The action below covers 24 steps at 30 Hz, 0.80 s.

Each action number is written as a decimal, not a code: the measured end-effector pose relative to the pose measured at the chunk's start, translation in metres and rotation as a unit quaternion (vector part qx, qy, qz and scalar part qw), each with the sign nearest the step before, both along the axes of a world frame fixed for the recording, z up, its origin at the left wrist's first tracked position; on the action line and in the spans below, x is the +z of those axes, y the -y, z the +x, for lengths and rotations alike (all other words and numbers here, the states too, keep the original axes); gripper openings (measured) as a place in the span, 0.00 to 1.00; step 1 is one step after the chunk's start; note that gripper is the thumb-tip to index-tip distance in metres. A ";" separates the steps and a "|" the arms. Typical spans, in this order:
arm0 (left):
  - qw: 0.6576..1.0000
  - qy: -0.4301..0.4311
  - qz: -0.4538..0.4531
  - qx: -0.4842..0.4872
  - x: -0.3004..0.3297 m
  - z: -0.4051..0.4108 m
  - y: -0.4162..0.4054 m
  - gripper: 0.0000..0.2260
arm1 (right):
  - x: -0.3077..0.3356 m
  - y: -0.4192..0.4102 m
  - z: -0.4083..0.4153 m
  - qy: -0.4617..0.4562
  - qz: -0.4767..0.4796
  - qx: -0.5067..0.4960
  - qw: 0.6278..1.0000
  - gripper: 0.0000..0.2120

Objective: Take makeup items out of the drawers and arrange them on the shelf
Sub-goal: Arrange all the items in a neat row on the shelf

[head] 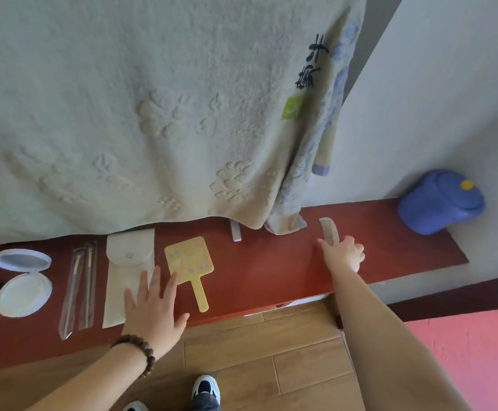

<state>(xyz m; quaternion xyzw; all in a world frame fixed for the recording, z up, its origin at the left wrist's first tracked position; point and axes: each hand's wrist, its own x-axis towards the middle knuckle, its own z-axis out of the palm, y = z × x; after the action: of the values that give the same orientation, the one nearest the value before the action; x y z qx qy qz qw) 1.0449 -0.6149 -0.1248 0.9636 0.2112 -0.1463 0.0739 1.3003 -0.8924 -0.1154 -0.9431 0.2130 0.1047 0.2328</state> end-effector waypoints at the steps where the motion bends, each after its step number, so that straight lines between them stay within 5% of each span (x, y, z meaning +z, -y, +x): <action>1: 1.000 0.000 0.005 0.006 -0.002 -0.001 -0.002 0.38 | -0.001 0.000 0.008 -0.008 -0.014 0.000 1.000 0.35; 10: 0.999 -0.006 -0.010 0.031 -0.007 0.001 -0.003 0.39 | -0.002 0.005 0.037 -0.051 -0.002 0.020 0.999 0.30; 15: 0.998 0.009 -0.030 0.052 0.006 -0.001 -0.008 0.39 | 0.011 0.008 0.017 0.001 0.048 0.018 0.999 0.18; 21: 0.997 -0.031 -0.031 0.063 0.006 -0.012 -0.020 0.41 | 0.036 -0.024 -0.042 0.065 0.305 0.034 0.949 0.11; 24: 0.997 -0.058 -0.038 0.045 0.005 -0.014 -0.022 0.41 | 0.034 -0.066 -0.082 0.038 0.328 0.123 0.936 0.09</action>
<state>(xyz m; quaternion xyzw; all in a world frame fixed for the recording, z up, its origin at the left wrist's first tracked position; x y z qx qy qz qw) 1.0312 -0.5933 -0.1195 0.9395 0.2525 -0.2066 0.1047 1.2183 -0.8264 -0.0810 -0.8364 0.0401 0.1603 0.5226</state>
